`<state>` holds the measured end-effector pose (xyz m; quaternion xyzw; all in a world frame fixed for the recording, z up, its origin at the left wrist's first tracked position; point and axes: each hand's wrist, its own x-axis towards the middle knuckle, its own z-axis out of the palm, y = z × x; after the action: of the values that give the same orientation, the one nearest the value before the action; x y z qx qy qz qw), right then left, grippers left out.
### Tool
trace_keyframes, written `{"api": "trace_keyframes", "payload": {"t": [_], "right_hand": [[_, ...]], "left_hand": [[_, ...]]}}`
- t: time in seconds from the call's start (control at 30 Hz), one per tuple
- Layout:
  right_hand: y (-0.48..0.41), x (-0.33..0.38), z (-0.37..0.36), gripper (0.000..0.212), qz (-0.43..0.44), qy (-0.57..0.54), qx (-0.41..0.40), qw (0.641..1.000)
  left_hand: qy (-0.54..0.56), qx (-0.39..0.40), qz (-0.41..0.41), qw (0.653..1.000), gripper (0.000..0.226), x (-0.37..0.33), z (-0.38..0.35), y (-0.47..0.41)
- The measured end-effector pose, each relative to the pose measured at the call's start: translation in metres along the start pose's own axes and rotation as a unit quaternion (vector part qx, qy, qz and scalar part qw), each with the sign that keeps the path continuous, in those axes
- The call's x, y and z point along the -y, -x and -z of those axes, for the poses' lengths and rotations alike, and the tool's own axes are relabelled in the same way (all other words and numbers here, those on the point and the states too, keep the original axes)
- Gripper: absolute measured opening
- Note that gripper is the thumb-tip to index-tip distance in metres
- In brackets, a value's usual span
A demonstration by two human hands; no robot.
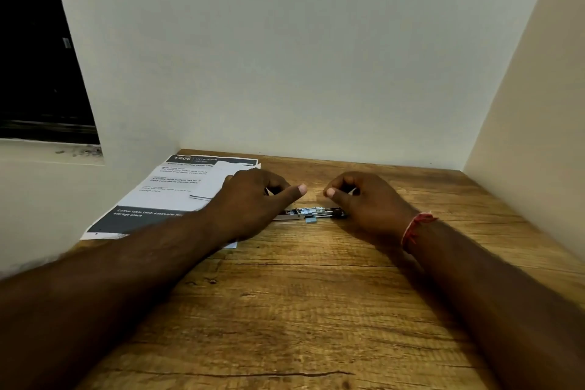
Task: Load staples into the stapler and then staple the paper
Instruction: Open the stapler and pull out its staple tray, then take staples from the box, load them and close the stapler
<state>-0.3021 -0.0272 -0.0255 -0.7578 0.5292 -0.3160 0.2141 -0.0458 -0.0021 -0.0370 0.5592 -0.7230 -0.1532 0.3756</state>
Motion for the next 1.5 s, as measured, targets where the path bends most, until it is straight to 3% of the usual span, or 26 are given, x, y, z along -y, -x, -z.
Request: {"api": "trace_keyframes", "payload": {"t": [0.13,0.3,0.4,0.5,0.63,0.77,0.87,1.0,1.2,1.3,1.5], "right_hand": [[-0.008,-0.009,0.016,0.009,-0.021,0.028,-0.077,0.996],[-0.008,-0.015,0.027,0.009,-0.077,0.112,-0.098,0.986],[-0.008,-0.014,0.040,0.033,-0.135,0.196,-0.076,0.968],[-0.006,-0.013,0.054,0.061,-0.200,0.286,-0.003,0.937],[-0.006,-0.014,0.060,0.048,-0.217,0.300,0.026,0.929],[-0.007,-0.013,0.054,0.036,-0.184,0.302,0.029,0.935],[-0.005,-0.011,0.051,0.038,-0.146,0.227,-0.012,0.963],[0.005,0.008,0.034,0.053,0.018,0.075,-0.071,0.995],[0.022,0.035,-0.006,0.074,0.191,-0.015,-0.062,0.979],[0.023,0.037,-0.010,0.071,0.220,-0.013,-0.074,0.973],[0.022,0.036,-0.009,0.076,0.239,-0.008,-0.070,0.968]], "left_hand": [[0.005,0.003,-0.009,1.000,0.054,0.003,0.005,-0.002],[0.012,0.009,-0.009,1.000,0.050,0.007,0.009,-0.002],[0.023,0.013,-0.010,1.000,0.041,0.005,0.011,0.001],[0.032,0.021,-0.019,0.999,0.035,0.003,0.014,0.003],[0.026,0.027,-0.026,0.999,0.028,0.000,0.018,0.004],[0.030,0.026,-0.020,0.999,0.024,0.001,0.018,0.004],[0.035,0.017,-0.021,0.999,0.022,0.003,0.018,0.003],[0.065,-0.003,-0.020,0.998,0.026,-0.001,0.018,0.006],[0.223,0.040,0.024,0.974,0.034,-0.019,0.016,0.012],[0.285,0.067,0.055,0.955,0.035,-0.026,0.015,0.017],[0.367,0.071,0.105,0.922,0.016,-0.028,0.011,0.017]]}}
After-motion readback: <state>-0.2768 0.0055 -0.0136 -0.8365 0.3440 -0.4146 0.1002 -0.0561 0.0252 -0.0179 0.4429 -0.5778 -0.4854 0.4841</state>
